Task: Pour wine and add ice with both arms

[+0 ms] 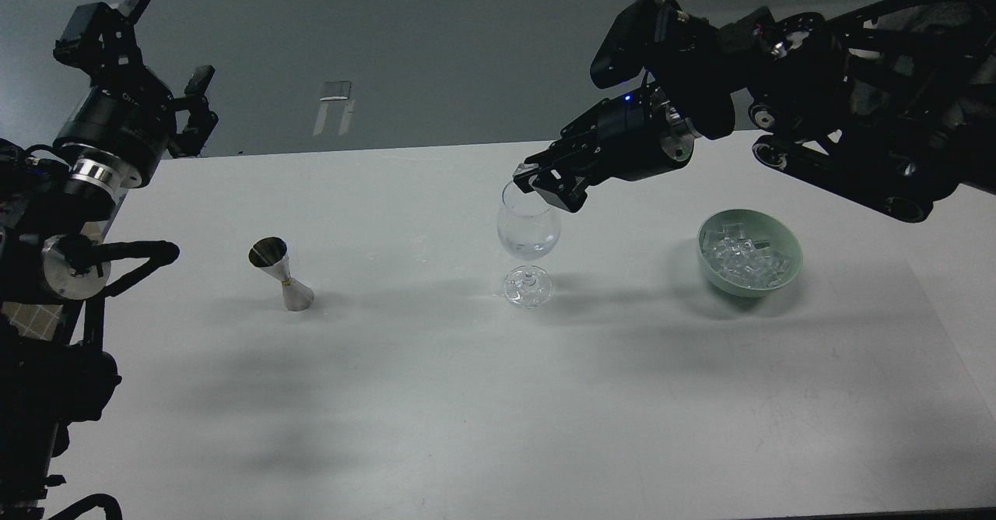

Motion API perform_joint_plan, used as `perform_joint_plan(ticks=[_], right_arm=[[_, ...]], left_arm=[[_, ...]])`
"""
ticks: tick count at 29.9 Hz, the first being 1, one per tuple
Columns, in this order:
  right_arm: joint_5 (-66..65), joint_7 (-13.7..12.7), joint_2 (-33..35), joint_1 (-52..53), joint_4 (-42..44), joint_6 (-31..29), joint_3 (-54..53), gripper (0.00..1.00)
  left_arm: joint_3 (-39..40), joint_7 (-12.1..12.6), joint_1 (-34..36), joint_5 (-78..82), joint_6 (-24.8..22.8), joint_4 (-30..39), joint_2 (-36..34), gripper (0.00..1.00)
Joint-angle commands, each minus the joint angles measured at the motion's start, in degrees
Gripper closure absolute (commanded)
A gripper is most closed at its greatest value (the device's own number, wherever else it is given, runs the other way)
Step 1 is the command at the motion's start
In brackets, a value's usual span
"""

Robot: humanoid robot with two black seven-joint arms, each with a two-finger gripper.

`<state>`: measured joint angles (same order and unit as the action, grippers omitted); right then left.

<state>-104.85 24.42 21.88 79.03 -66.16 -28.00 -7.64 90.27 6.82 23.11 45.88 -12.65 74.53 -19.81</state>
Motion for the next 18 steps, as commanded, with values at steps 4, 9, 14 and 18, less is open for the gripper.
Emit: perform_joint_plan(ticks=[4,9,14,18], right_arm=[[0.0,0.01,-2.63,-0.28,2.17,0.0,0.78,0.89],[0.0,0.01,-2.9,-0.28,2.53,0.0,1.14,0.75],[0.0,0.01,-2.72,-0.1,2.53,0.0,1.14,0.55],[0.0,0.01,-2.28,0.07,2.44,0.0,1.14,0.51]], left_arm=[[0.08,-0.05,-0.08,0.0,0.0,0.0,-0.14,0.03],[0.08,-0.05,-0.08,-0.09,0.0,0.0,-0.14,0.03],[0.08,-0.05,-0.17,-0.09,0.0,0.0,-0.06,0.03],[0.08,-0.05,-0.08,-0.09,0.0,0.0,-0.14,0.03]])
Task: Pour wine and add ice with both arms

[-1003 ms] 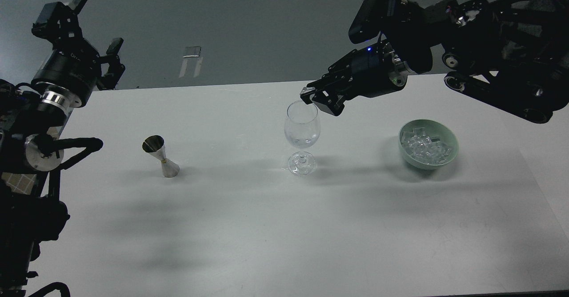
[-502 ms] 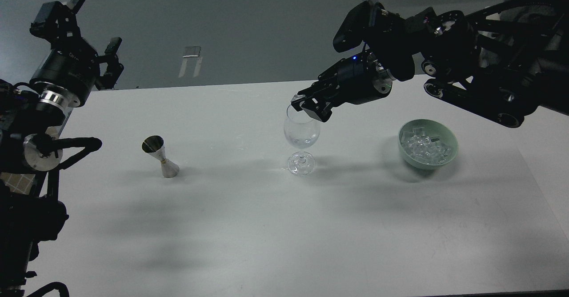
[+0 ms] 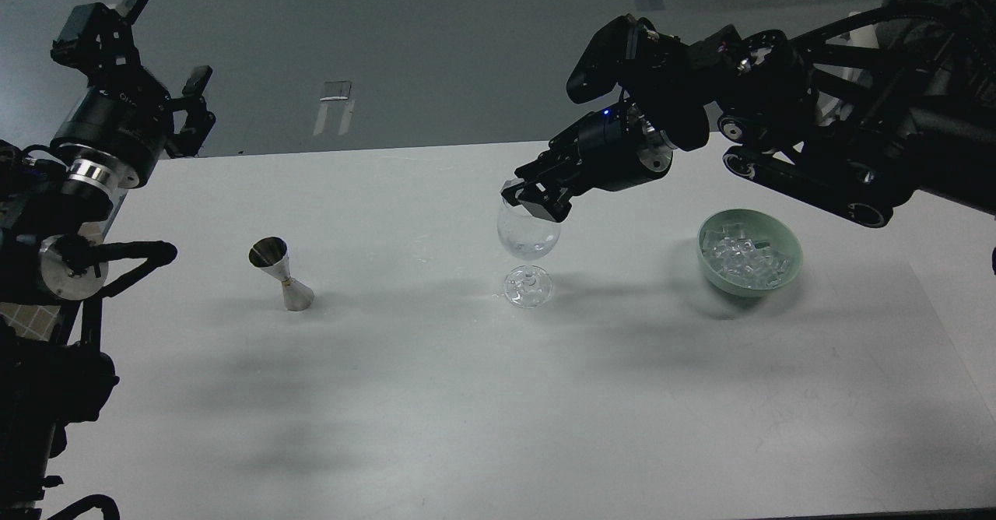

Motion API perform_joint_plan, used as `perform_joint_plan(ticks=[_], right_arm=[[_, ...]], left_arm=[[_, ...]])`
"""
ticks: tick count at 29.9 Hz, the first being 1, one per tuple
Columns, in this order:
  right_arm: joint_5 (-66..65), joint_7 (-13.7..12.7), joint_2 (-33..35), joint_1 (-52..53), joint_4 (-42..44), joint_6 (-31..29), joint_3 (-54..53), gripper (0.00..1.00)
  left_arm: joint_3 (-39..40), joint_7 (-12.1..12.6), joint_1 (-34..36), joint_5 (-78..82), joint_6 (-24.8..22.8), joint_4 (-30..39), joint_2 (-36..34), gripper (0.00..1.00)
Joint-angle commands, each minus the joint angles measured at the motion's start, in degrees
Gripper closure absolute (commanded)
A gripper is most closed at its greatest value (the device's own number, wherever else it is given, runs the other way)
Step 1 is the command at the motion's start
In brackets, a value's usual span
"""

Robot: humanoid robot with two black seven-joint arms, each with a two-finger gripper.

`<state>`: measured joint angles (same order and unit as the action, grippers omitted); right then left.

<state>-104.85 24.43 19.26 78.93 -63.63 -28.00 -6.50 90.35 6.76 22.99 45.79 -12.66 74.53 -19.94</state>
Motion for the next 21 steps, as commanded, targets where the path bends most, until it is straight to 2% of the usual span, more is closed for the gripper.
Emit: perform_joint_plan(ticks=[1,8,11,16,18,21], right_arm=[[-0.01,0.0,0.43,0.17,-0.09,0.0,0.0,0.5],[-0.01,0.0,1.66,1.57,-0.18,0.0,-1.14,0.46],[0.78,-0.08,2.37,6.67,0.96,0.0,-5.44,0.44],[11.66,-0.52,1.84,12.21,11.84,0.0,-10.28,0.4],[20.95,-1.13,1.75,12.04,17.72,0.0,-11.68,0.38],[31.7,-1.84,1.66,9.06,21.7,1.36,-12.04,0.33]], left_arm=[[0.0,0.0,0.04,0.0,0.0,0.0,-0.01,0.03],[0.0,0.09,0.04,0.0,0.0,-0.09,-0.27,0.03],[0.0,0.0,0.04,0.0,-0.09,-0.09,-0.27,0.03],[0.0,0.09,0.13,0.0,-0.26,-0.26,-0.36,0.03],[0.0,0.09,0.57,0.0,-0.61,-0.61,-0.8,0.03],[-0.09,0.36,0.66,-0.09,-0.79,-0.88,-1.85,0.03]])
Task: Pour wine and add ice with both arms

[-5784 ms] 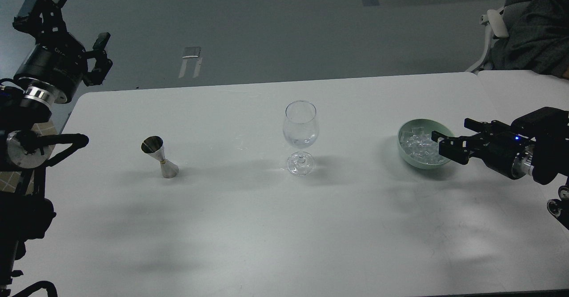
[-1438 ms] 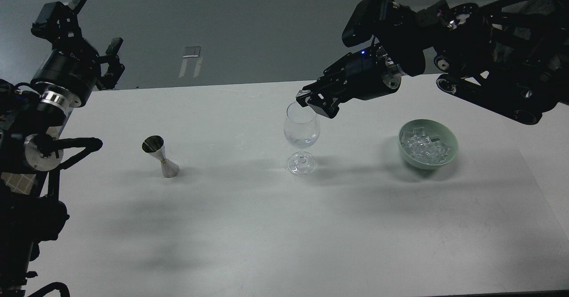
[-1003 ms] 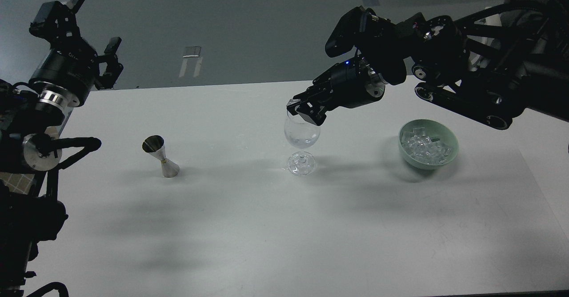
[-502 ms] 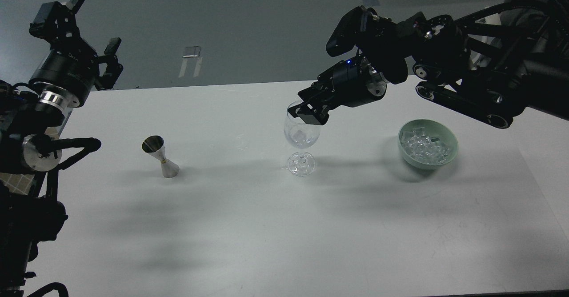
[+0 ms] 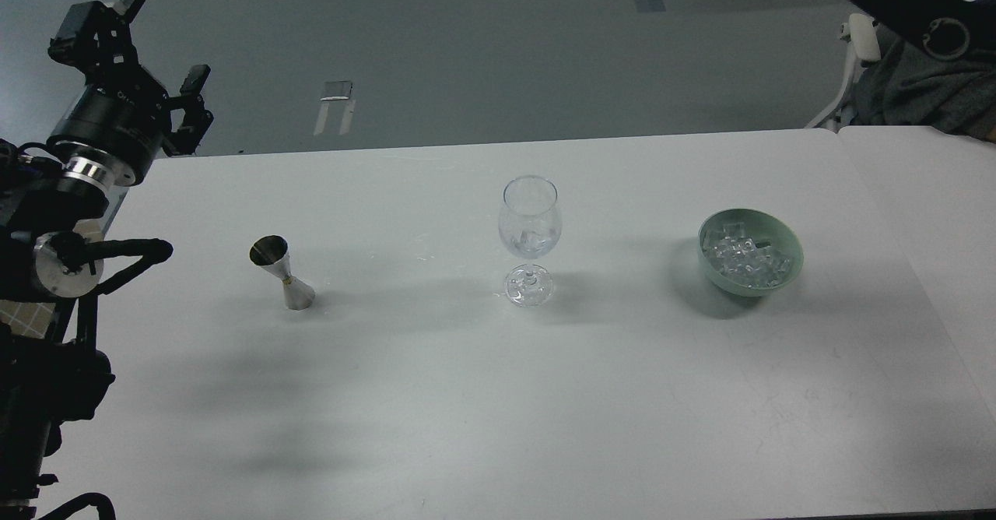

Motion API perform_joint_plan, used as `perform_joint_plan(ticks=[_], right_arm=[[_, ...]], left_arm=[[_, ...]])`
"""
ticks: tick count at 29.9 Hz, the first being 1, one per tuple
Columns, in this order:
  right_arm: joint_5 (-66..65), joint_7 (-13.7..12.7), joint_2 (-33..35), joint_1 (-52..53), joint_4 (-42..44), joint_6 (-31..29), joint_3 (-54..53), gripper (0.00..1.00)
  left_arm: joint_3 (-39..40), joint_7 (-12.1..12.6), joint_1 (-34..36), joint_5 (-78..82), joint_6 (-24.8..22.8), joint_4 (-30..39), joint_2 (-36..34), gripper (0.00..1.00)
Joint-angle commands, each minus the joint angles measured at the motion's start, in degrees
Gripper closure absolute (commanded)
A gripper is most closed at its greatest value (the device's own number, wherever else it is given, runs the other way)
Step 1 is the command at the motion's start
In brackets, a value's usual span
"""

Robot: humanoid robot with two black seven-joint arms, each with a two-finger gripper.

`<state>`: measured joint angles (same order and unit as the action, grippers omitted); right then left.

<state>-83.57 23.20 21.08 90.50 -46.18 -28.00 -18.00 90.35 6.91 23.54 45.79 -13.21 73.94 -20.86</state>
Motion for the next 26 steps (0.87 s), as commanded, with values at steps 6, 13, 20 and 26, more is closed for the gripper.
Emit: perform_joint_plan(ticks=[6,13,20,26], right_arm=[[32.4,-0.35,-2.36,-16.74,5.57,12.34,-6.51,0.17],[37.34,-0.18,-9.92,-31.17,9.09,15.78,-26.82,0.05],[46.91,2.46,-15.81,-36.88,12.95,13.5,-39.04,0.04],[49.82,2.99,-15.9,-39.08,13.39,8.13,-39.74,0.04]], left_arm=[[-0.61,0.29,2.03,-0.26,-6.64,-5.72,-1.81,0.03],[-4.75,-0.15,9.34,-1.23,-14.79,-16.28,-1.73,0.03],[-6.59,0.29,16.63,-7.55,-14.79,-28.93,0.47,0.03],[-9.49,1.0,21.38,-7.64,-14.79,-35.62,0.65,0.03]])
